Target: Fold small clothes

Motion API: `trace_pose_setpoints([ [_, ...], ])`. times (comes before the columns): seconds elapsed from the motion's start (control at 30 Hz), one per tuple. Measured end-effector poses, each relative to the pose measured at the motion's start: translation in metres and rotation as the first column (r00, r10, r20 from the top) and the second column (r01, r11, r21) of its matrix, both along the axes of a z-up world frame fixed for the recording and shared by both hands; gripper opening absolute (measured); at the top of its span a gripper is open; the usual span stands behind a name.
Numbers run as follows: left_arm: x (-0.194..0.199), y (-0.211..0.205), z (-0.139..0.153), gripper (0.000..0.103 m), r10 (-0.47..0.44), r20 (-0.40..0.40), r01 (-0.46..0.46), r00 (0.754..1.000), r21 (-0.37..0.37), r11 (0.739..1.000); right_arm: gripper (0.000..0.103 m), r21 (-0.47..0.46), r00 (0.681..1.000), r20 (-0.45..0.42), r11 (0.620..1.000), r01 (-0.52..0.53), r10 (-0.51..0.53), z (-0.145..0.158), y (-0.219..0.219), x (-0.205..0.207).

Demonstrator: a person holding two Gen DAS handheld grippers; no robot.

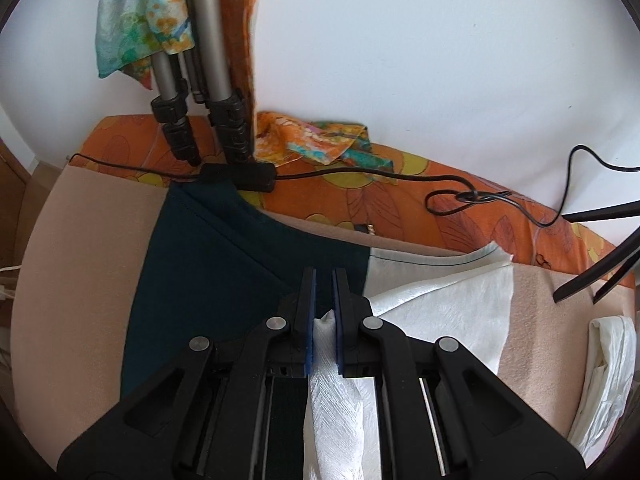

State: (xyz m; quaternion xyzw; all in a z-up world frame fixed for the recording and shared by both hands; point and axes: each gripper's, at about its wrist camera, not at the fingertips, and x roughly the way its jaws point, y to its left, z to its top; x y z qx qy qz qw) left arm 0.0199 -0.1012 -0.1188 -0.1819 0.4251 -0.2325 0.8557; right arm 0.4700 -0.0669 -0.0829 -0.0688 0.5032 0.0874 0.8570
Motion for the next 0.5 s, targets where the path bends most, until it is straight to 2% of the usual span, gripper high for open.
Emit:
trace_pose_setpoints([
  [0.03,0.000,0.001,0.000,0.001,0.006,-0.003,-0.006,1.000,0.002,1.000,0.029,0.036,1.000,-0.003,0.999,-0.014,0.014,0.004,0.000,-0.003],
  [0.07,0.000,0.002,0.000,0.002,0.010,-0.010,-0.010,1.000,0.003,1.000,0.039,0.067,1.000,0.009,0.997,-0.030,0.030,0.011,-0.002,-0.007],
  [0.1,0.001,0.002,0.000,0.004,0.012,-0.020,-0.012,1.000,0.011,1.000,0.055,0.091,0.999,0.030,0.995,-0.040,0.038,0.020,-0.005,-0.013],
  [0.13,0.002,0.002,0.000,0.008,0.015,-0.032,-0.014,0.999,0.016,1.000,0.059,0.119,0.997,0.064,0.991,-0.052,0.045,0.031,-0.010,-0.021],
  [0.2,0.001,0.003,0.000,0.008,0.021,-0.040,-0.020,0.999,0.012,1.000,0.059,0.174,0.995,0.098,0.984,-0.050,0.033,0.048,-0.027,-0.036],
  [0.3,-0.002,0.006,0.004,0.018,0.028,-0.035,-0.027,0.999,0.010,1.000,0.059,0.231,0.997,0.076,0.973,-0.024,0.007,0.055,-0.058,-0.062],
  [0.37,-0.005,0.007,0.007,0.019,0.025,-0.028,-0.025,0.999,0.007,1.000,0.059,0.217,0.998,0.059,0.976,0.004,-0.017,0.048,-0.075,-0.083],
  [0.5,-0.015,0.011,0.015,0.032,0.014,-0.013,-0.014,1.000,0.020,1.000,0.059,0.238,0.999,-0.021,0.971,0.031,-0.026,0.015,-0.095,-0.120],
])
